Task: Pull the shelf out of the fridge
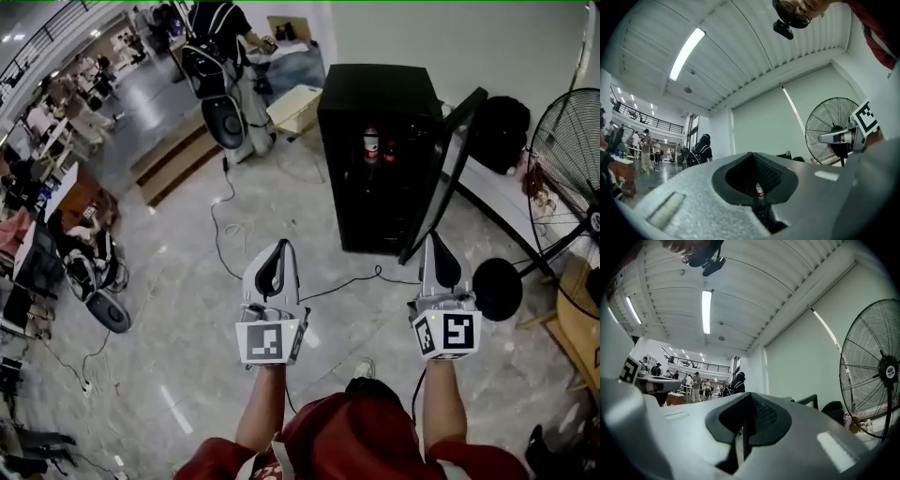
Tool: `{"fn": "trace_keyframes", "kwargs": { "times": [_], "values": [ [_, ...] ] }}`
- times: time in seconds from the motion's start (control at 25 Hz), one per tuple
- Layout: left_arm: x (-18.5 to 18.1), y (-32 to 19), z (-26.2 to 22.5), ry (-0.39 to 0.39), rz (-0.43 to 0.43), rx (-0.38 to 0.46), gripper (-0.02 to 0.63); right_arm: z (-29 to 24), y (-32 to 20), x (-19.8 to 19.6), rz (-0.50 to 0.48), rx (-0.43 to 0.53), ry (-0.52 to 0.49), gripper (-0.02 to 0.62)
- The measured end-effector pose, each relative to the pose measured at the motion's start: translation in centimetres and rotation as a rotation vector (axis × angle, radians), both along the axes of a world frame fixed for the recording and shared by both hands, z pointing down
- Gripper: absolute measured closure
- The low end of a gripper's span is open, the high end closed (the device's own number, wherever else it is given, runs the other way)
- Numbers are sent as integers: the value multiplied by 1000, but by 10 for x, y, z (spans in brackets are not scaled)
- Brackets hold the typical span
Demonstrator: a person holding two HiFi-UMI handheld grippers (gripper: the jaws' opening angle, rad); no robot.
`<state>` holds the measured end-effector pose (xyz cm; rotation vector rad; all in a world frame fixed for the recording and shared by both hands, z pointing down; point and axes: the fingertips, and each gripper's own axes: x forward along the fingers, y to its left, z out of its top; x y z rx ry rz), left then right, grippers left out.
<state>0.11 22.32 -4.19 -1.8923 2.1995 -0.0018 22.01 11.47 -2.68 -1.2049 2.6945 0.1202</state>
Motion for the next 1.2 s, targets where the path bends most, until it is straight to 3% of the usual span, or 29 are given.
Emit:
{"fn": "trace_keyframes", "kwargs": {
  "times": [0.36,0.6,0.76,0.96,1.2],
  "values": [
    [4,-80,1,-1,20,8,606,7,-81,13,38,-30,-40,595],
    [-12,-112,14,30,7,-35,606,13,-110,3,47,-32,-45,595],
    [-21,-130,24,39,43,-40,606,17,-120,-7,72,-30,-33,595],
    [-44,-153,35,39,113,-43,606,24,-135,-34,119,-29,-33,595],
    [-103,-191,42,33,174,-29,606,24,-160,-94,165,-26,-18,595]
  ]
}}
